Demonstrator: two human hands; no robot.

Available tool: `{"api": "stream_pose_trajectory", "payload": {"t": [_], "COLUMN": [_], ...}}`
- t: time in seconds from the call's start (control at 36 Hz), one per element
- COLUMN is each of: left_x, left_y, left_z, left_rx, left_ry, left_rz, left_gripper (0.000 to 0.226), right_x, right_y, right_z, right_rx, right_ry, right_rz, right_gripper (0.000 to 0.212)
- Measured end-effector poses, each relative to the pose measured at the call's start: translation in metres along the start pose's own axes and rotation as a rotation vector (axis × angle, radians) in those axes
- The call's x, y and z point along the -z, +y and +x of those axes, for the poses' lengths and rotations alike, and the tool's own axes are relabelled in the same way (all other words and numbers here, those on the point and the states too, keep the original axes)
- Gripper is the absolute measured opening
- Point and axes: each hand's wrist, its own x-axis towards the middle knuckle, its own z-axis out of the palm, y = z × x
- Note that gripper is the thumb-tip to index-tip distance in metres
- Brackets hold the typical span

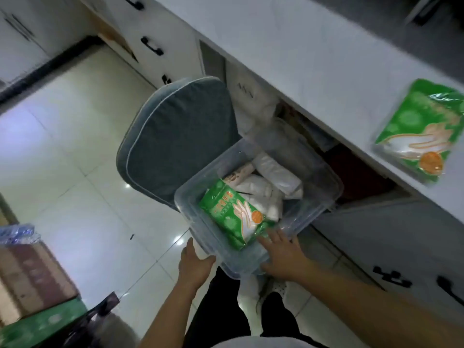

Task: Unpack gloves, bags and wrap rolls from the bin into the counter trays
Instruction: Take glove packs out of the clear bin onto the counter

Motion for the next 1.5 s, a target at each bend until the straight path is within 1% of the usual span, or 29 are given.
{"api": "stream_pose_trajectory", "payload": {"t": [0.06, 0.11, 0.19, 0.25, 0.31, 0.36, 0.44, 0.56, 0.64, 0.69, 0.75, 0.81, 0.89, 0.94, 1.03, 1.08, 1.14, 1.25, 1.33, 1.39, 1.42, 1.47, 1.5], "left_x": [0.000, -0.002, -0.004, -0.005, -0.005, -0.003, 0.000, 0.004, 0.010, 0.015, 0.021, 0.030, 0.046, 0.058, 0.071, 0.078, 0.079, 0.068, 0.050, 0.037, 0.031, 0.018, 0.011], "left_y": [-0.004, -0.005, -0.003, 0.001, 0.006, 0.009, 0.010, 0.008, 0.006, 0.004, 0.004, 0.005, 0.006, 0.011, 0.024, 0.037, 0.055, 0.111, 0.156, 0.183, 0.194, 0.214, 0.222], "left_z": [0.006, 0.017, 0.032, 0.037, 0.039, 0.042, 0.047, 0.056, 0.060, 0.061, 0.062, 0.064, 0.061, 0.056, 0.046, 0.040, 0.037, 0.024, 0.007, -0.007, -0.014, -0.030, -0.037], "left_rx": [0.095, 0.143, 0.092, 0.032, 0.003, 0.005, 0.005, -0.029, 0.001, 0.025, 0.040, 0.076, 0.105, 0.030, -0.096, -0.156, -0.212, -0.282, -0.329, -0.359, -0.379, -0.429, -0.458], "left_ry": [-0.038, -0.081, -0.067, -0.062, -0.053, -0.046, -0.062, -0.134, -0.181, -0.195, -0.191, -0.135, 0.018, 0.097, 0.109, 0.063, -0.018, -0.261, -0.517, -0.675, -0.737, -0.823, -0.837], "left_rz": [-0.241, -0.407, -0.540, -0.617, -0.708, -0.788, -0.865, -0.890, -0.910, -0.911, -0.905, -0.880, -0.818, -0.730, -0.619, -0.581, -0.546, -0.475, -0.460, -0.446, -0.436, -0.405, -0.379], "left_gripper": [0.100, 0.094, 0.080, 0.069, 0.071, 0.076, 0.065, 0.049, 0.052, 0.053, 0.054, 0.054, 0.055, 0.051, 0.050, 0.053, 0.056, 0.062, 0.066, 0.060, 0.057, 0.055, 0.055], "right_x": [0.002, 0.009, 0.020, 0.024, 0.025, 0.026, 0.027, 0.026, 0.025, 0.027, 0.028, 0.027, 0.027, 0.033, 0.051, 0.069, 0.091, 0.136, 0.160, 0.165, 0.166, 0.161, 0.156], "right_y": [-0.008, -0.012, -0.011, -0.012, -0.011, -0.009, -0.005, -0.008, -0.012, -0.015, -0.017, -0.021, -0.031, -0.037, -0.045, -0.049, -0.049, -0.036, -0.018, -0.004, 0.002, 0.011, 0.015], "right_z": [0.031, 0.067, 0.127, 0.164, 0.195, 0.221, 0.250, 0.268, 0.267, 0.259, 0.244, 0.228, 0.204, 0.186, 0.152, 0.124, 0.094, 0.022, -0.045, -0.087, -0.105, -0.137, -0.150], "right_rx": [-0.060, -0.147, -0.234, -0.304, -0.334, -0.347, -0.359, -0.359, -0.395, -0.417, -0.397, -0.320, -0.278, -0.301, -0.295, -0.286, -0.301, -0.283, -0.237, -0.225, -0.232, -0.242, -0.238], "right_ry": [-0.025, -0.022, 0.018, 0.056, 0.091, 0.046, -0.086, -0.183, -0.198, -0.146, -0.041, 0.027, 0.074, 0.086, 0.144, 0.207, 0.250, 0.368, 0.408, 0.471, 0.524, 0.605, 0.639], "right_rz": [0.070, 0.202, 0.411, 0.548, 0.652, 0.661, 0.623, 0.637, 0.608, 0.476, 0.281, 0.208, 0.220, 0.222, 0.191, 0.203, 0.329, 0.723, 1.158, 1.409, 1.498, 1.592, 1.575], "right_gripper": [0.080, 0.080, 0.074, 0.078, 0.082, 0.087, 0.090, 0.086, 0.078, 0.062, 0.042, 0.035, 0.030, 0.031, 0.030, 0.024, 0.013, 0.011, 0.012, 0.021, 0.030, 0.052, 0.061]}}
